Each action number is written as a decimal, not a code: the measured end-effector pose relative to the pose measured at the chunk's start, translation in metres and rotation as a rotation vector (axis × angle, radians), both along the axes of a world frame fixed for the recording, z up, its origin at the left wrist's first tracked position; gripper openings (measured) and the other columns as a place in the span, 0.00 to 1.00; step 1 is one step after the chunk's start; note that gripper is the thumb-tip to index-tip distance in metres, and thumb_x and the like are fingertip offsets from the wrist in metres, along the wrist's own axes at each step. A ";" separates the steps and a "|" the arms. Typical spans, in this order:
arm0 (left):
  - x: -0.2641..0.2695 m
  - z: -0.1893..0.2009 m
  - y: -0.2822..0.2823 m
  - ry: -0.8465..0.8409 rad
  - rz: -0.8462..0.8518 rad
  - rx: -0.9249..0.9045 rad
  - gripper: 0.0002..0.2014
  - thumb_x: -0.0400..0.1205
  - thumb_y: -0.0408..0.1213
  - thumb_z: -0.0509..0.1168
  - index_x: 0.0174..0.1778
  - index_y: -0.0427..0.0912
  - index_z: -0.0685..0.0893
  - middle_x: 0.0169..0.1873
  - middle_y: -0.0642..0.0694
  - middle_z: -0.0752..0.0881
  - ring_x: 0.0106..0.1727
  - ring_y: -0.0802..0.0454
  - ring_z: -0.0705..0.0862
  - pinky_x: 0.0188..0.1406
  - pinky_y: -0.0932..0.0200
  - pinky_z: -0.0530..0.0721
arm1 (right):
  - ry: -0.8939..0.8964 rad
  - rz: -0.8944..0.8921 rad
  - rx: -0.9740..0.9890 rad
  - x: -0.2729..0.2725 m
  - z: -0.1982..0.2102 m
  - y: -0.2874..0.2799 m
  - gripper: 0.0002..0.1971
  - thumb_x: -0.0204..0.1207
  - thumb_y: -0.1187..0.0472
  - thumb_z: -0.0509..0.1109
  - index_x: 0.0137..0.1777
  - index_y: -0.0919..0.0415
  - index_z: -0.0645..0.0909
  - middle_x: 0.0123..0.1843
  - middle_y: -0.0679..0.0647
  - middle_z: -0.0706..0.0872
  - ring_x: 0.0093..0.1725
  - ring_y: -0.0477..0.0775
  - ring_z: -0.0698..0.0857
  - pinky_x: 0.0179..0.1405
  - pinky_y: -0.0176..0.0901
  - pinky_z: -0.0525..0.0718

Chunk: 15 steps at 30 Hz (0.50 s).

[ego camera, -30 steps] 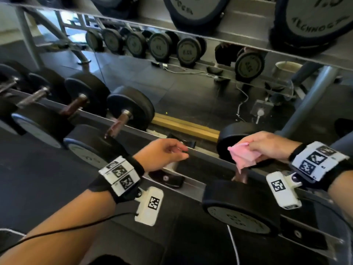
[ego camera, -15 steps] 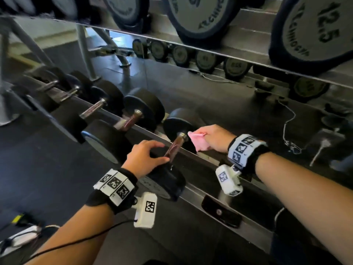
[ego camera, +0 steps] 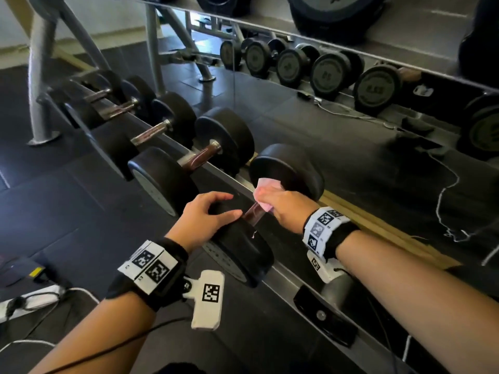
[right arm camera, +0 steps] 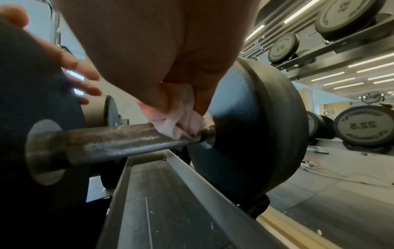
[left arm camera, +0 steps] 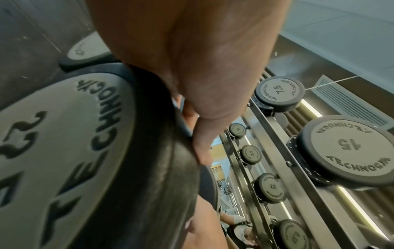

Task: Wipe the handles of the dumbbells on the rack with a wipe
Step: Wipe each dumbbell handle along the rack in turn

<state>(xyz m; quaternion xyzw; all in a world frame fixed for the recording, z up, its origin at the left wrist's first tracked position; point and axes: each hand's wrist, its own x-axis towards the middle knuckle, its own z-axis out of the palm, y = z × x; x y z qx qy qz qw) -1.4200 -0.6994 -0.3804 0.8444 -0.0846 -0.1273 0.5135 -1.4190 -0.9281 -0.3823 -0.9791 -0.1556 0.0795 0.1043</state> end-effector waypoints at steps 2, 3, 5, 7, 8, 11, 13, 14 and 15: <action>-0.001 -0.003 0.001 0.003 0.016 0.009 0.18 0.75 0.52 0.76 0.60 0.63 0.84 0.65 0.54 0.76 0.68 0.51 0.77 0.70 0.48 0.81 | 0.026 0.034 -0.035 0.008 -0.002 0.000 0.22 0.82 0.72 0.60 0.72 0.53 0.74 0.72 0.54 0.74 0.70 0.59 0.78 0.67 0.56 0.78; -0.001 -0.002 0.002 0.016 0.013 0.002 0.17 0.74 0.52 0.76 0.58 0.65 0.83 0.65 0.54 0.76 0.69 0.51 0.77 0.69 0.49 0.81 | 0.007 0.036 -0.055 0.012 -0.004 0.003 0.24 0.83 0.73 0.60 0.77 0.55 0.73 0.78 0.54 0.70 0.78 0.57 0.71 0.74 0.52 0.72; 0.000 0.000 0.002 0.048 -0.002 -0.006 0.16 0.74 0.53 0.76 0.56 0.67 0.83 0.64 0.55 0.77 0.67 0.51 0.78 0.61 0.57 0.83 | -0.023 0.010 -0.090 0.013 -0.012 0.005 0.24 0.85 0.69 0.60 0.80 0.53 0.72 0.83 0.53 0.69 0.83 0.54 0.64 0.79 0.46 0.63; 0.001 0.001 0.002 0.060 -0.006 -0.008 0.17 0.74 0.52 0.76 0.58 0.65 0.83 0.64 0.54 0.77 0.65 0.53 0.80 0.51 0.67 0.82 | -0.068 0.068 -0.130 0.004 -0.022 0.009 0.18 0.85 0.58 0.64 0.73 0.50 0.80 0.76 0.54 0.78 0.77 0.56 0.73 0.73 0.49 0.69; 0.001 0.001 0.001 0.055 0.000 -0.006 0.18 0.75 0.52 0.76 0.60 0.63 0.84 0.64 0.54 0.77 0.64 0.54 0.80 0.45 0.71 0.81 | -0.090 0.095 -0.072 -0.001 -0.025 0.013 0.16 0.83 0.56 0.66 0.68 0.50 0.84 0.71 0.53 0.82 0.72 0.55 0.77 0.69 0.49 0.72; 0.000 0.002 0.000 0.059 0.007 -0.010 0.19 0.75 0.51 0.75 0.63 0.60 0.83 0.64 0.54 0.77 0.61 0.56 0.81 0.37 0.73 0.82 | -0.175 0.213 0.083 -0.007 -0.026 0.009 0.13 0.82 0.50 0.67 0.55 0.56 0.88 0.52 0.49 0.89 0.52 0.38 0.86 0.54 0.45 0.77; 0.000 0.003 0.001 0.079 0.002 -0.015 0.20 0.76 0.51 0.74 0.64 0.61 0.82 0.64 0.53 0.77 0.64 0.53 0.80 0.45 0.70 0.81 | -0.128 0.188 0.160 0.001 -0.016 0.000 0.18 0.81 0.40 0.65 0.53 0.54 0.85 0.42 0.40 0.88 0.40 0.27 0.83 0.45 0.36 0.70; 0.001 0.004 0.002 0.088 -0.004 -0.015 0.20 0.77 0.51 0.74 0.64 0.62 0.81 0.65 0.52 0.76 0.65 0.51 0.79 0.50 0.66 0.81 | -0.127 0.112 0.124 0.007 -0.012 -0.005 0.14 0.82 0.44 0.64 0.54 0.51 0.84 0.40 0.35 0.86 0.40 0.26 0.83 0.43 0.32 0.68; 0.001 0.004 0.002 0.096 -0.010 -0.010 0.20 0.77 0.51 0.73 0.65 0.62 0.81 0.65 0.52 0.76 0.67 0.50 0.78 0.54 0.63 0.81 | -0.086 0.040 0.138 0.010 -0.007 -0.010 0.09 0.84 0.52 0.64 0.58 0.48 0.84 0.41 0.34 0.85 0.44 0.29 0.84 0.43 0.28 0.68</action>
